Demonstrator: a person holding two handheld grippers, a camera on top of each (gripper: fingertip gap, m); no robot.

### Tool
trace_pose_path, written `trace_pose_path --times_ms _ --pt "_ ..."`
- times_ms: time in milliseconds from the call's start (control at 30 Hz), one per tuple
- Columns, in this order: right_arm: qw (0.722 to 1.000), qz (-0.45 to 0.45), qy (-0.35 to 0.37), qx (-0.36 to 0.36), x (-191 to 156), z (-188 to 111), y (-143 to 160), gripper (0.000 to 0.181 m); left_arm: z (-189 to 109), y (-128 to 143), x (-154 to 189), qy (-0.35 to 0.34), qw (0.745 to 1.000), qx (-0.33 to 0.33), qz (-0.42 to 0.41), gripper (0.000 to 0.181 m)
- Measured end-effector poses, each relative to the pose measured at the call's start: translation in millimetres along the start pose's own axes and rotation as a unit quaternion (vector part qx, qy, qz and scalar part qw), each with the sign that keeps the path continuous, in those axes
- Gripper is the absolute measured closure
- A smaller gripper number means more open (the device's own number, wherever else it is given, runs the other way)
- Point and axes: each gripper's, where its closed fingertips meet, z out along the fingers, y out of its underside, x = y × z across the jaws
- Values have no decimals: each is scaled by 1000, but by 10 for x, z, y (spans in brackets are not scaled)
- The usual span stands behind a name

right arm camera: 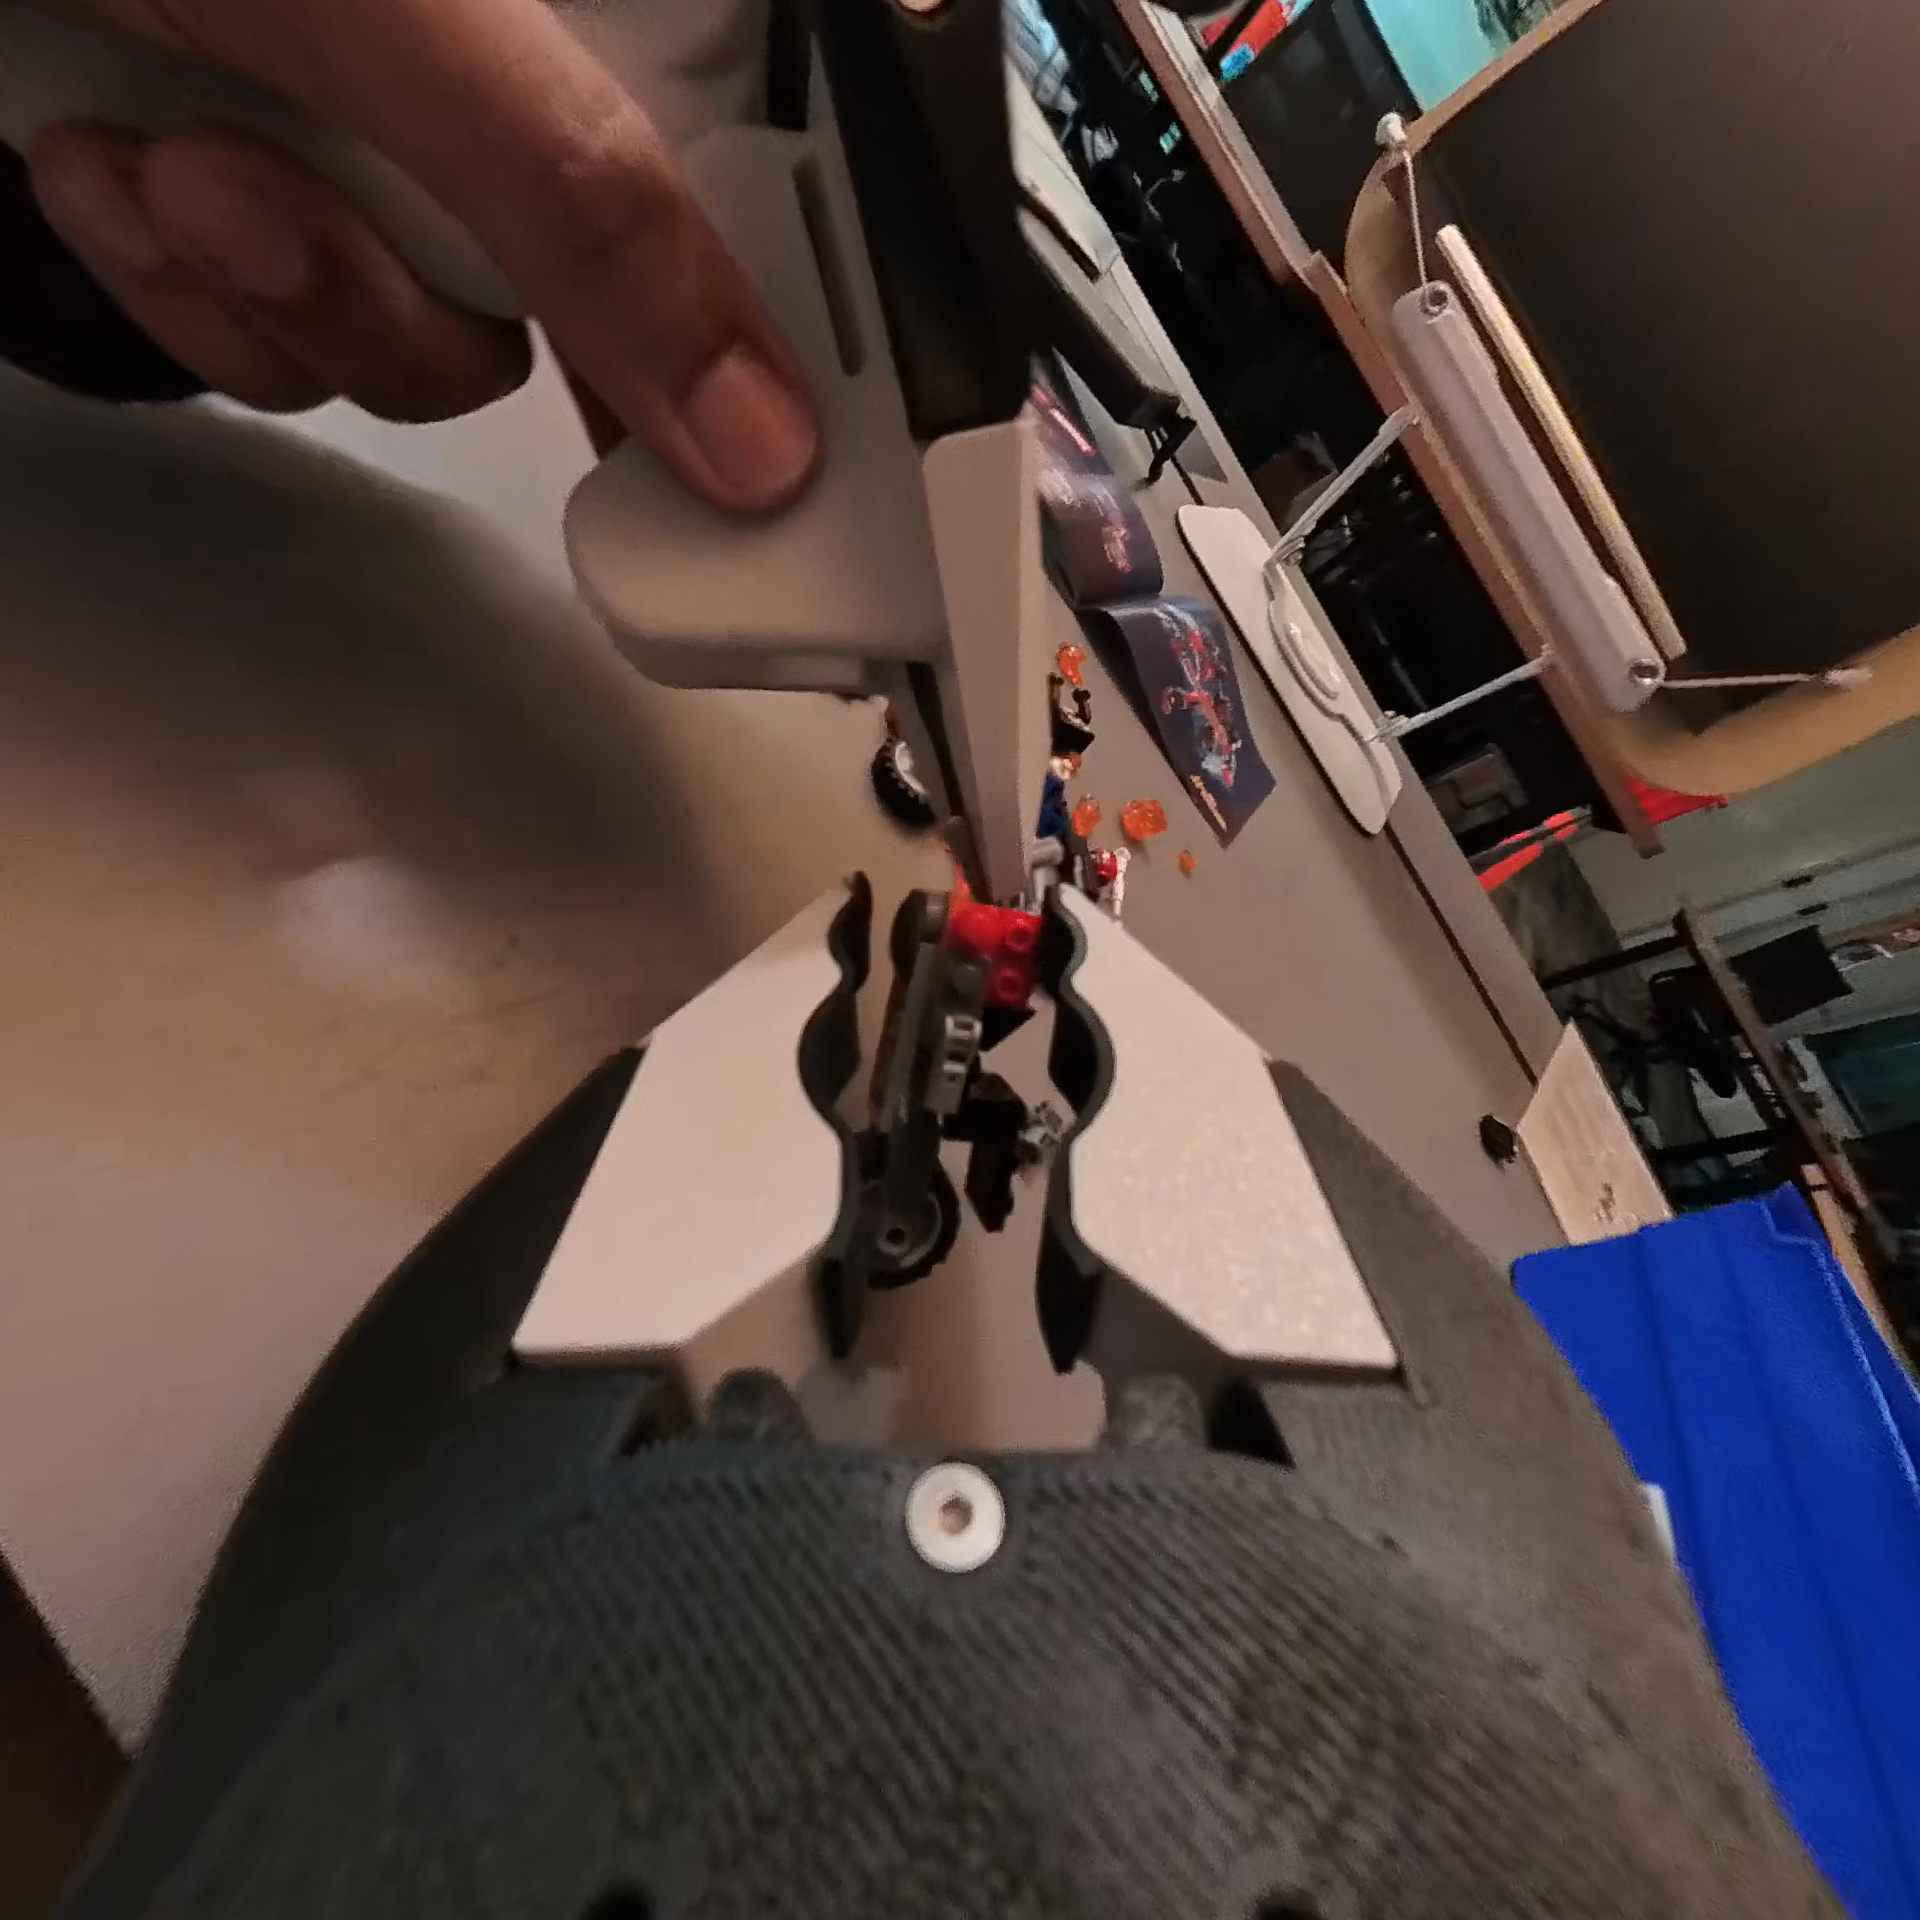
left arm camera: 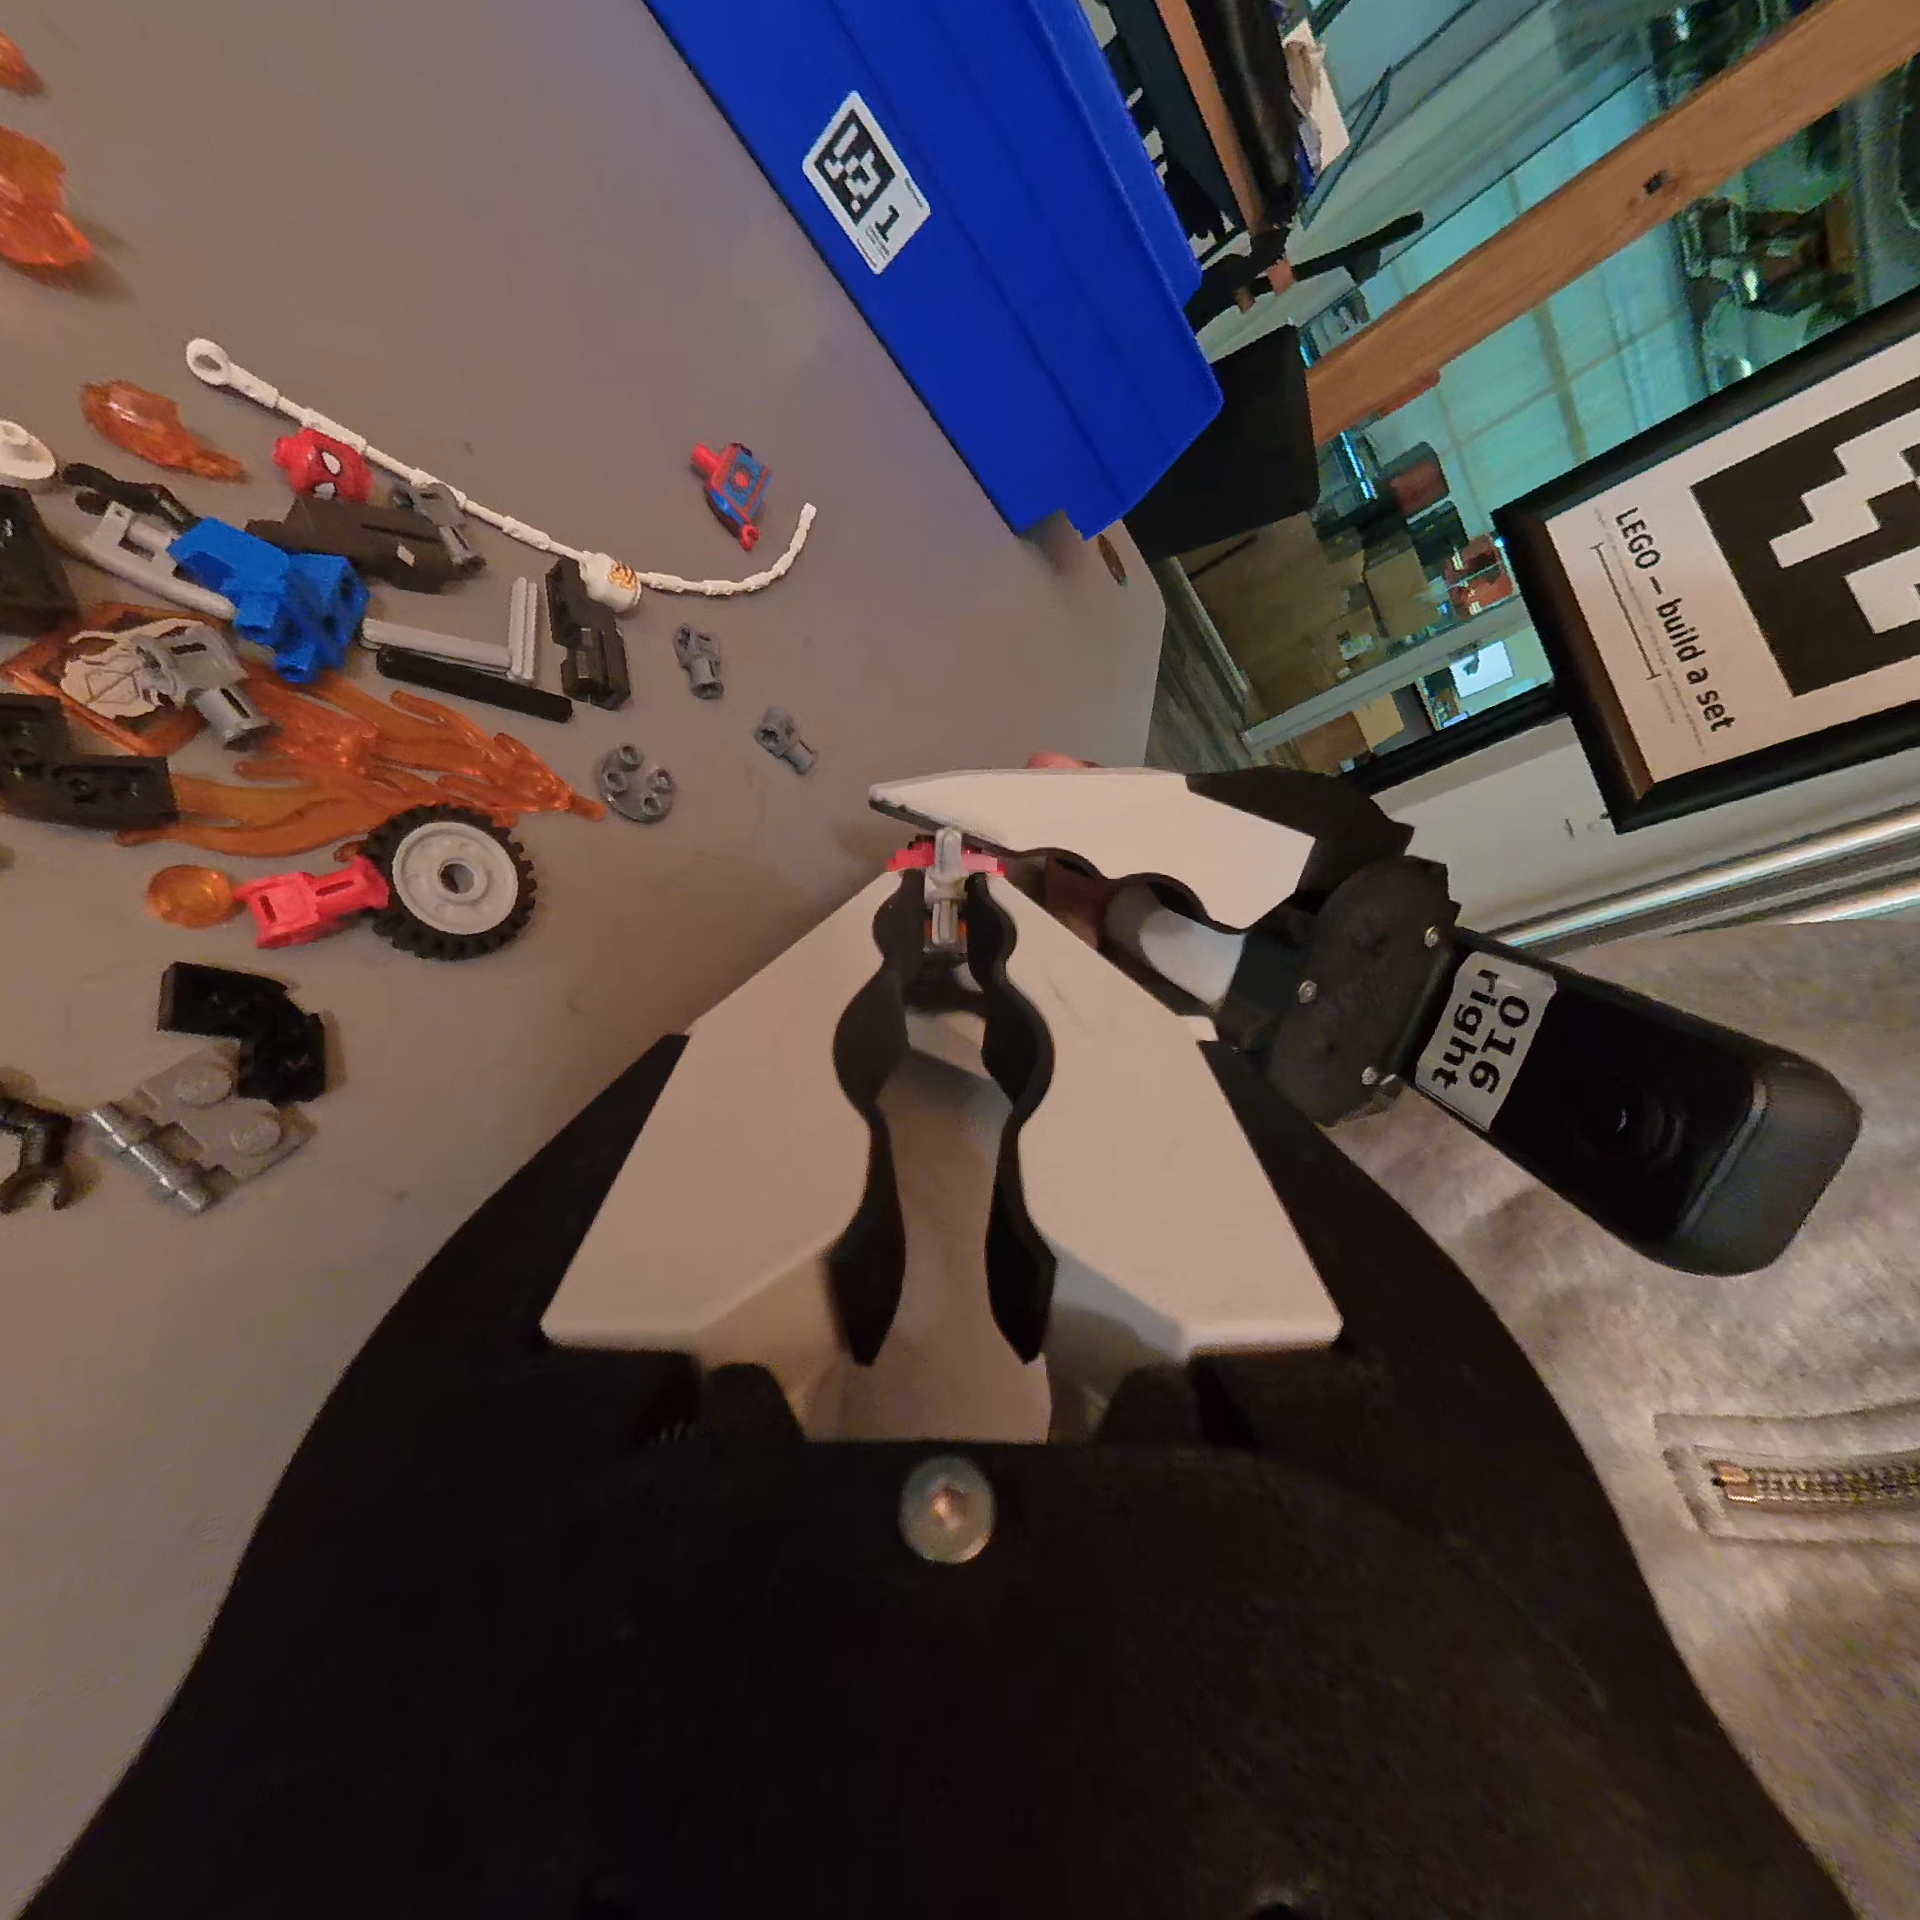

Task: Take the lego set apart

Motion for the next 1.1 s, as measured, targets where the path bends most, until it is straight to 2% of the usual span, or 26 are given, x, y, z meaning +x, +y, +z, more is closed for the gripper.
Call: trace_pose_path --times_ms 33,233,467,500,533,567,600,633,667,700,800,933,1100 --pt "1000 8 2 -5 16 5 9 154 8 14 -3 -2 1000 0 4 174" --pt "993 109 -53 -14 2 2 2 155 -12 -19 12 -22 998 38 43 175" --pt "994 99 -44 -32 -22 30 34 154 -35 -16 -35 -37 998 48 31 176" --pt "993 101 -31 -52 10 30 104 155 -109 -75 -96 -62 995 69 33 174" --pt "991 97 -10 -90 95 11 300 155 -460 -320 -230 -119 981 146 56 175" --pt "987 104 3 -122 201 -40 509 155 -888 -507 -300 -141 969 195 58 175" --pt "985 138 0 -104 293 -101 538 155 -1202 -588 -314 -148 965 212 51 175" --pt "982 178 -5 -63 371 -150 448 155 -1341 -576 -327 -167 964 200 56 175" --pt "979 197 -8 -44 403 -161 394 155 -1346 -528 -302 -175 966 178 60 174" --pt "980 191 -6 -54 388 -135 409 155 -1290 -508 -225 -166 969 168 67 174" --pt "987 139 7 -80 322 -79 439 155 -1054 -523 -99 -130 975 164 75 174" --pt "985 167 1 -45 380 -142 370 155 -660 -393 -285 -102 988 95 60 174" --pt "985 167 -14 -25 346 -165 315 155 -436 -370 -615 -158 982 34 100 174"
